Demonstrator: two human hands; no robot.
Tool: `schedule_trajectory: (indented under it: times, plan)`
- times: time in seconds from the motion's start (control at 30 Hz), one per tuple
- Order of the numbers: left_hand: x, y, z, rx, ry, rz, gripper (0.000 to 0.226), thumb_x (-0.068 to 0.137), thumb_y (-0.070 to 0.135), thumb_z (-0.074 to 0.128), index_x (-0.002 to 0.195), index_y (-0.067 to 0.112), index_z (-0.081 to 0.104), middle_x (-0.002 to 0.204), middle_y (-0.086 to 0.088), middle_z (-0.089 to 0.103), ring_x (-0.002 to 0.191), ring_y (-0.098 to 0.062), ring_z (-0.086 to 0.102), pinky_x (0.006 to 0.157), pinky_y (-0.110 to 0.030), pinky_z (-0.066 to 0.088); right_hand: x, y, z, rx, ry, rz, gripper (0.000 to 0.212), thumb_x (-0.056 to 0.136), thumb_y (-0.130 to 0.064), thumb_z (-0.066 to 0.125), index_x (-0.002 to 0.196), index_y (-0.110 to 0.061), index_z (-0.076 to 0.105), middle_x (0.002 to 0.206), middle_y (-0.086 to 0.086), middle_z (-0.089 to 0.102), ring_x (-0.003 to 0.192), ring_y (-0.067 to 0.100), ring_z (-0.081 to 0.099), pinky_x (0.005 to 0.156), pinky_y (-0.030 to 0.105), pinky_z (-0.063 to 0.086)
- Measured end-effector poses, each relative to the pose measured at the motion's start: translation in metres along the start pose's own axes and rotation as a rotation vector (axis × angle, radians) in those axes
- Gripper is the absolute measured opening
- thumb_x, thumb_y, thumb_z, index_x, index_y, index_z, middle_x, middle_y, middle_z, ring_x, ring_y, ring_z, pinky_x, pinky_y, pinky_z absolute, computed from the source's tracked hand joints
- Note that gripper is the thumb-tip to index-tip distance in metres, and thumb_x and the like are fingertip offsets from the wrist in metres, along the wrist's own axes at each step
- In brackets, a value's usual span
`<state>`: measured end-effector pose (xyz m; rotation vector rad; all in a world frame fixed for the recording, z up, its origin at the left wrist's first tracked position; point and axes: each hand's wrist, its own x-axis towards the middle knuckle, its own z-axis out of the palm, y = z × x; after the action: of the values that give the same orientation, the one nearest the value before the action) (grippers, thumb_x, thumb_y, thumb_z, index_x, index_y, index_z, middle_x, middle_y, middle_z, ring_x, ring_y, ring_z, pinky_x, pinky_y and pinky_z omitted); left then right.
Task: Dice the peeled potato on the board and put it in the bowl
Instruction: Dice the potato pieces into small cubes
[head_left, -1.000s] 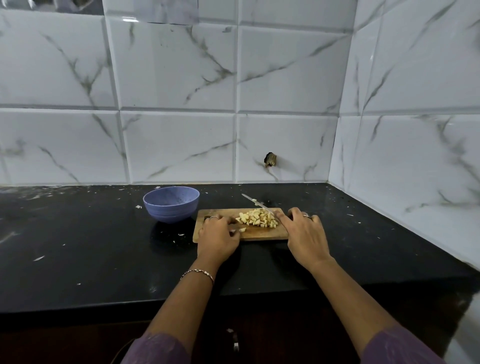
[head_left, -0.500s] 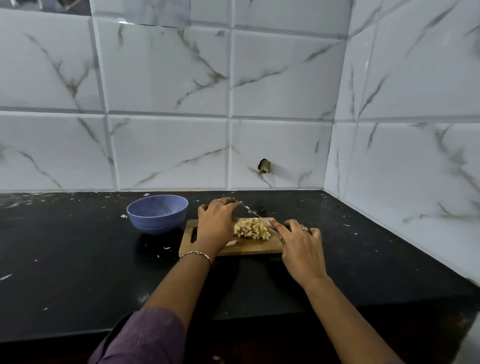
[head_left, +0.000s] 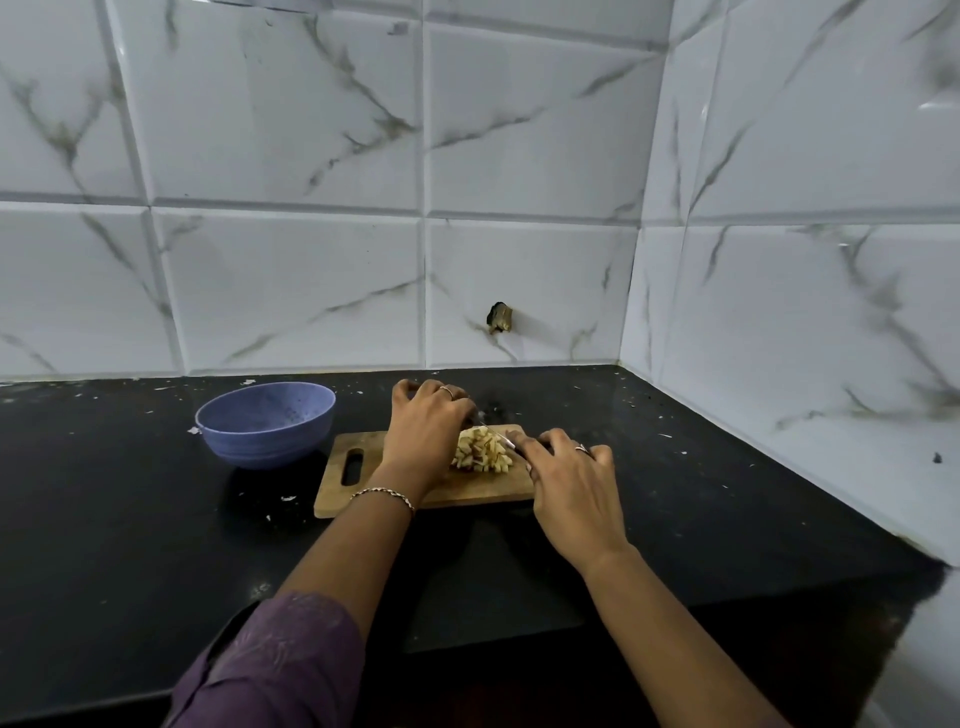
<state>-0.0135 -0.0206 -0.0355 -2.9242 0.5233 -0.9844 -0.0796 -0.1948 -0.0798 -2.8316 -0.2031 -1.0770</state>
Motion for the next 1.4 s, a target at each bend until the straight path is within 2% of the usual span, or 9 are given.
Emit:
schedule_trajectory:
  times: [0.2,0.53,0.77,0.9,1.03,1.17,1.27,1.33,1.4]
  plan:
    - [0.004,-0.004,0.006,-0.021,-0.012,0.003,0.026,0.096,0.020,0.058,0.119,0.030,0.063,0.124,0.008,0.062,0.125,-0.016,0.046,0.110,-0.045,0.019,-0.001,-0.001,-0.002,0.002,-0.014,0.001,0.053,0.094,-0.014,0.061,0.141,-0.034,0.047,0.120,-0.002,0.056,0.096,0.016,0.061,0.095,0.037,0.035]
    - [0.005,-0.002,0.010,0.010,-0.044,0.038,0.022,0.097,0.019,0.056,0.117,0.029,0.060,0.122,0.006,0.062,0.128,-0.017,0.045,0.113,-0.046,0.016,-0.001,-0.001,-0.001,0.038,-0.013,-0.008,0.055,0.092,-0.012,0.064,0.141,-0.034,0.049,0.121,0.000,0.058,0.094,0.016,0.062,0.098,0.040,0.035]
    - [0.004,-0.009,0.013,0.014,0.012,0.022,0.044,0.088,0.010,0.065,0.128,0.026,0.055,0.138,0.000,0.052,0.132,-0.020,0.042,0.113,-0.046,0.015,0.001,-0.001,-0.003,0.023,-0.031,0.009,0.051,0.094,-0.015,0.061,0.140,-0.032,0.049,0.121,-0.001,0.057,0.096,0.017,0.063,0.095,0.038,0.035]
    - [0.000,-0.018,0.012,-0.037,0.063,-0.084,0.056,0.085,0.002,0.062,0.135,0.026,0.051,0.138,-0.001,0.050,0.128,-0.023,0.044,0.109,-0.044,0.025,0.001,-0.001,-0.002,-0.002,-0.014,0.034,0.051,0.097,-0.015,0.053,0.143,-0.034,0.045,0.111,-0.008,0.059,0.096,0.014,0.059,0.090,0.036,0.035]
    - [-0.010,-0.029,0.004,-0.296,0.108,-0.251,0.046,0.086,-0.006,0.055,0.123,0.019,0.063,0.121,-0.003,0.062,0.115,-0.025,0.057,0.094,-0.039,0.045,0.001,-0.001,-0.002,0.012,-0.012,0.064,0.052,0.097,-0.015,0.053,0.146,-0.034,0.045,0.109,-0.009,0.061,0.100,0.015,0.058,0.089,0.037,0.035]
    - [-0.029,-0.039,-0.008,-0.515,0.040,-0.372,0.028,0.088,0.005,0.055,0.105,0.021,0.071,0.103,0.002,0.072,0.098,-0.020,0.066,0.085,-0.036,0.053,0.000,-0.003,-0.005,0.008,-0.048,0.044,0.052,0.098,-0.015,0.051,0.145,-0.035,0.043,0.111,-0.010,0.061,0.101,0.014,0.058,0.092,0.036,0.035]
    - [-0.043,-0.044,-0.012,-0.523,-0.036,-0.354,0.018,0.090,0.020,0.064,0.106,0.023,0.072,0.106,0.003,0.071,0.098,-0.015,0.065,0.088,-0.034,0.052,-0.001,-0.007,-0.007,-0.016,-0.071,0.025,0.052,0.097,-0.014,0.052,0.144,-0.034,0.045,0.111,-0.010,0.062,0.101,0.014,0.058,0.091,0.035,0.037]
    - [-0.049,-0.045,-0.013,-0.486,-0.068,-0.290,0.023,0.093,0.031,0.061,0.114,0.027,0.071,0.118,0.003,0.067,0.109,-0.015,0.060,0.094,-0.036,0.049,-0.003,-0.009,-0.008,-0.026,-0.067,0.021,0.052,0.097,-0.014,0.052,0.144,-0.032,0.045,0.107,-0.008,0.062,0.097,0.015,0.059,0.087,0.034,0.039]
    - [-0.052,-0.040,-0.014,-0.444,-0.132,-0.196,0.035,0.098,0.035,0.053,0.132,0.030,0.061,0.139,0.008,0.055,0.130,-0.013,0.047,0.105,-0.040,0.041,-0.005,-0.009,-0.010,-0.010,-0.056,0.026,0.048,0.098,-0.015,0.049,0.145,-0.030,0.045,0.104,-0.006,0.063,0.094,0.016,0.059,0.084,0.034,0.041]
